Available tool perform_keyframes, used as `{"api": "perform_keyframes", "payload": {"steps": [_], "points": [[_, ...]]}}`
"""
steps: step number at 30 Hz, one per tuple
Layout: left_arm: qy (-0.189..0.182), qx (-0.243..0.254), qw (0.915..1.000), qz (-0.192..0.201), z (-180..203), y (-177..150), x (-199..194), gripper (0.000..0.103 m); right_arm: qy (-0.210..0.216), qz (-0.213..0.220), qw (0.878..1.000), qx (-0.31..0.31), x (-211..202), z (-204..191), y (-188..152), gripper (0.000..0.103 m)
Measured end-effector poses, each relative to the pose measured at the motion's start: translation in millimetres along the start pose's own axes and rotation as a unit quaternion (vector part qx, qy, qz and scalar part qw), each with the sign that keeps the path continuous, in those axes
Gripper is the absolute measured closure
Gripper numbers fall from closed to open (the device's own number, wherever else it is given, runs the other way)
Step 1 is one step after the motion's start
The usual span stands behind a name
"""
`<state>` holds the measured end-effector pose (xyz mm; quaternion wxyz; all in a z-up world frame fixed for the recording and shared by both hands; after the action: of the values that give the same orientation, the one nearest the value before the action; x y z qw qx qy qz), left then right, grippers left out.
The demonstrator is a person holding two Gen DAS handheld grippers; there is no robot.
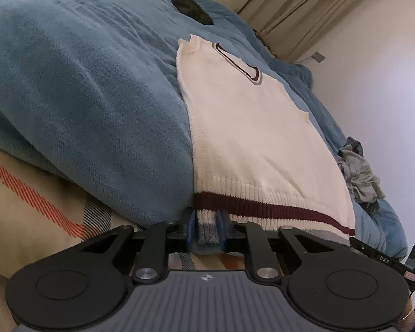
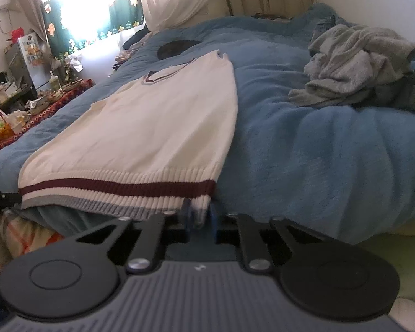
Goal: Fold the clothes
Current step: 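Close both grippers on the striped hem of the cream vest, then lift the hem with both grippers and fold it over toward the V-neck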
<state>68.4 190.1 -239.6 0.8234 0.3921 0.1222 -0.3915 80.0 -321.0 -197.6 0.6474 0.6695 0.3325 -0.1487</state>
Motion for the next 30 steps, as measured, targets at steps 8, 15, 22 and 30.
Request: {"api": "perform_keyframes", "payload": {"steps": [8,15,22,30], "points": [[-0.027,0.007,0.9994,0.022,11,4,-19,0.092,0.007,0.014,1.0,0.007,-9,-2,6,0.094],[-0.021,-0.037,0.9991,-0.009,-4,4,0,0.088,0.007,-0.004,1.0,0.003,2,-7,1,0.088],[-0.022,-0.046,0.9987,0.006,-2,8,2,0.094,0.023,0.0,0.999,0.039,10,-3,8,0.096],[-0.013,0.004,0.9997,0.02,25,22,-34,0.096,0.008,0.026,1.0,0.013,-23,-11,25,0.098]]}}
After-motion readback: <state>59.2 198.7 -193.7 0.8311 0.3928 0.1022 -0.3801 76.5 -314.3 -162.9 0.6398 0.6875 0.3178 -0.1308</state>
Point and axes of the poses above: each gripper's, at about its wrist camera, not at the fingertips, and x roughly the way its jaws point, z to its right, y to its top, the point moved 3 cm from there along x, roughly the way its jaws point, and after that the axes turned 7 degrees about -y, right-handed, at the moved point
